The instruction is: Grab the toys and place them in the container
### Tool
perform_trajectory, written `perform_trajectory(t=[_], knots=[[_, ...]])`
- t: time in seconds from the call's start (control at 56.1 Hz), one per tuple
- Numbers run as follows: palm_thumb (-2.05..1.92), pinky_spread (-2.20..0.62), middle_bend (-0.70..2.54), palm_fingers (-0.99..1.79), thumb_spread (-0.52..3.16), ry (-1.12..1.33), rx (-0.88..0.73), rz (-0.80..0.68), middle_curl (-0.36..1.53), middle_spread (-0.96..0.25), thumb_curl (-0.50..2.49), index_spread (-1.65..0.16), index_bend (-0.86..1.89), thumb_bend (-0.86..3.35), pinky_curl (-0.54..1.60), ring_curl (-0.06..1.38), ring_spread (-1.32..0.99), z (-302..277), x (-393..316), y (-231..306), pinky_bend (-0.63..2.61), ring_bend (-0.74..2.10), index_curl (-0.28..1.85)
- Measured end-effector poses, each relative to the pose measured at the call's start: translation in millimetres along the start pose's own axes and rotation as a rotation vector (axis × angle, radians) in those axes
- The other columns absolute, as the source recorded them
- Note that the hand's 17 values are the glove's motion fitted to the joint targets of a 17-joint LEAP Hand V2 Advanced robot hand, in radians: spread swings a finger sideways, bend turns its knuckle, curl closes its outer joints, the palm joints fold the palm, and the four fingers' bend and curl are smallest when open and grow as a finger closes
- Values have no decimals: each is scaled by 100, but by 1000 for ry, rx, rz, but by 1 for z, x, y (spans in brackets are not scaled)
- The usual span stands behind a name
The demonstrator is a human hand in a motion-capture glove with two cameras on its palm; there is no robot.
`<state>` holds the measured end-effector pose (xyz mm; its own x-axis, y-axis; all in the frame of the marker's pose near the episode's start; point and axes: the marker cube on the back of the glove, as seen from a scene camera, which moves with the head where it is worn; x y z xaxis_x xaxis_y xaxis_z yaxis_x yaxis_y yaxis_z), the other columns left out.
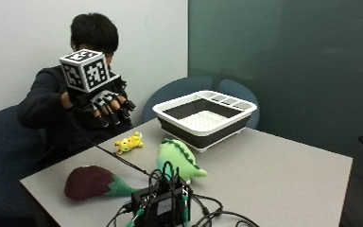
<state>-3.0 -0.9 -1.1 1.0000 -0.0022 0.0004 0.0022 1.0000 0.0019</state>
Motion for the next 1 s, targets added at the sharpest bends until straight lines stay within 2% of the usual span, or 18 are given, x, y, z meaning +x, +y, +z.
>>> perform_trajectory(t=[0.16, 0.356, 0.517, 0.606, 0.713, 0.837, 0.944, 0.998], knots=[[13, -2, 19, 22, 100, 24, -4, -18, 9, -3, 9, -21, 12, 14, 21, 12, -11, -7, -30, -5, 64, 41, 7], [12, -2, 25, 16, 135, 184, -59, -88, 17, -8, 16, -27, 15, 14, 25, 15, -15, -30, -71, -23, 67, 45, 12], [16, 0, 18, -10, 140, 230, -58, -155, 20, -9, 21, -28, 11, 15, 32, 15, -9, -14, -89, -68, 84, 33, 15], [19, 2, 18, -4, 140, 198, -17, -195, 22, -9, 24, -29, 15, 15, 33, 15, -6, 14, -88, -106, 88, 32, 16], [26, 3, 17, 0, 139, 152, -112, -110, 23, -11, 28, -30, 16, 16, 34, 16, -4, 49, -74, -143, 93, 34, 19], [27, 4, 11, -11, 134, 172, -237, -74, 21, -10, 30, -31, 16, 13, 37, 17, -1, 119, -66, -160, 102, 32, 21], [29, 4, 9, -9, 130, 186, -123, -86, 19, -8, 30, -32, 17, 11, 39, 18, 1, 143, -54, -180, 110, 32, 23], [34, 3, 17, 10, 129, 169, -62, -94, 20, -7, 32, -33, 22, 12, 37, 19, 1, 149, -51, -185, 107, 39, 25]])
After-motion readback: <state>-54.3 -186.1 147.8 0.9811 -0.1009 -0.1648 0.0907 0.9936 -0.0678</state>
